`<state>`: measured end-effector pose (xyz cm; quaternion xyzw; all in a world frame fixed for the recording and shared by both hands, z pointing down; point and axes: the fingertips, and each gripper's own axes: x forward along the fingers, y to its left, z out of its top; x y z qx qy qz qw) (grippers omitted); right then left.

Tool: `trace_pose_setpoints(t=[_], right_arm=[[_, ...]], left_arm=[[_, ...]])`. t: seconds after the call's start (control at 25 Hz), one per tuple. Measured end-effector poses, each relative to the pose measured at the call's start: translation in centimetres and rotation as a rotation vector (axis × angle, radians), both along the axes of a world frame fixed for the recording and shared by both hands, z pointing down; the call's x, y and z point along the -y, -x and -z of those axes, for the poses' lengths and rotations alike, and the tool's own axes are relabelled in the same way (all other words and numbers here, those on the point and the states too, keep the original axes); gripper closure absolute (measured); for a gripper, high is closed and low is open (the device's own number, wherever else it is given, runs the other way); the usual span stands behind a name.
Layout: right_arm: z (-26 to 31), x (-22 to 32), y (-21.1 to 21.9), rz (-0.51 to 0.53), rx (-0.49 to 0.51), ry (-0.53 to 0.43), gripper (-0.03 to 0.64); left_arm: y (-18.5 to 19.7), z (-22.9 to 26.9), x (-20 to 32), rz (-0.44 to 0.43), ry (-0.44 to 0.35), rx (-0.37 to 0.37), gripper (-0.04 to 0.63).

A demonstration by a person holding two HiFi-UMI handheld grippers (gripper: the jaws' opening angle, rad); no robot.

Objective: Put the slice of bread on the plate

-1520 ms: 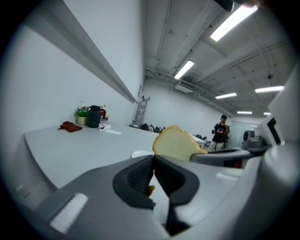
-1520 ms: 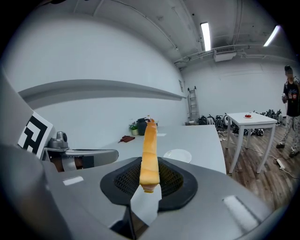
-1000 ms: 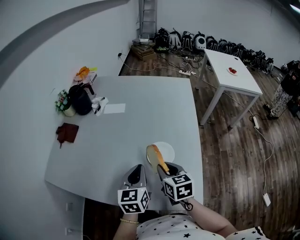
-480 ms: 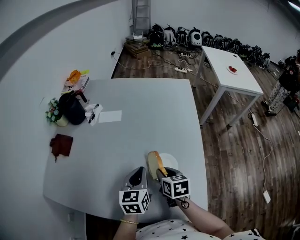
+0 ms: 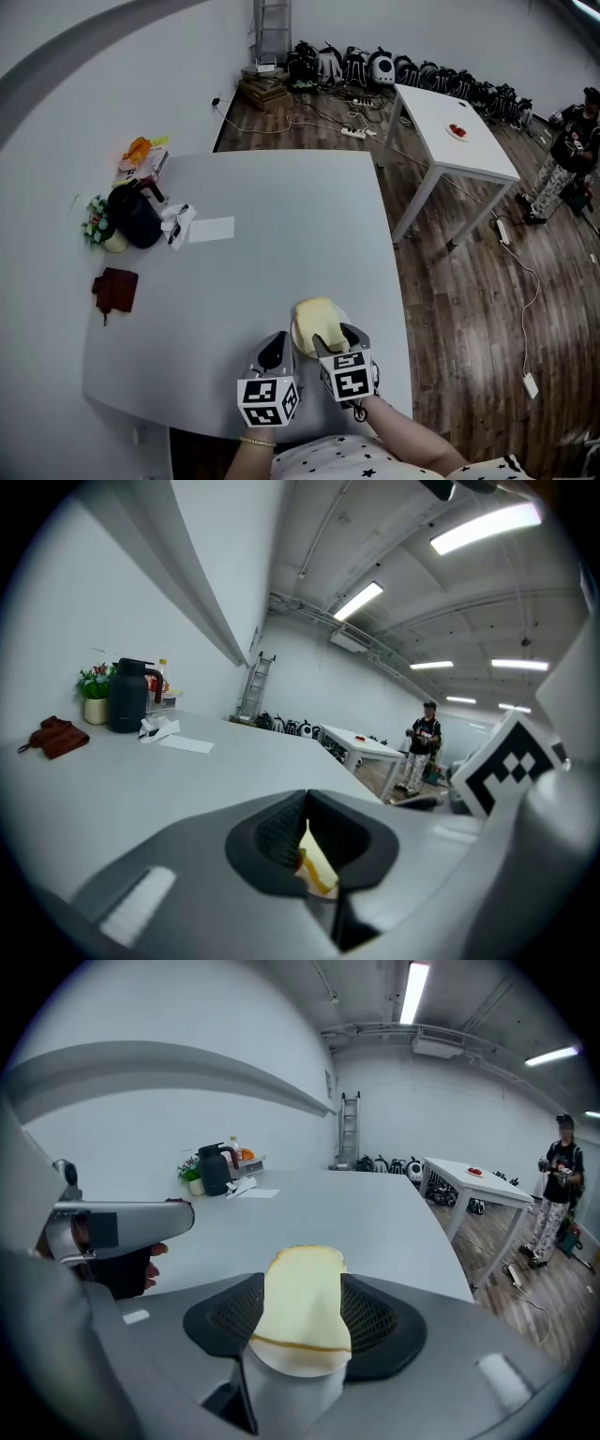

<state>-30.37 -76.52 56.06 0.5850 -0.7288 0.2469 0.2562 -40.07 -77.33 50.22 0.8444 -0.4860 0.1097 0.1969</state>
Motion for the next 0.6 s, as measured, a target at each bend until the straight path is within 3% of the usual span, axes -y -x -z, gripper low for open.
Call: trace_pose_setpoints(t=[0.2,0.4,0.6], right_arm=[[1.3,-1.4,0.0,0.002,0.076,-0.029,0.404],[3.9,-2.8,1.5,0.042,0.258,-0.064,0.609],[5.7,-3.8,2.3,0.069,0.283,-0.129,0.617]], left_arm=[[-0.4,0.4,-1.1,0.001,-0.002,-0.001,0.588],[-0.6,0.9,-2.2,0.005,0.006,-0.008,0.588],[-0.9,1.6,-3.1,0.009,-0.004,0.009,0.588]])
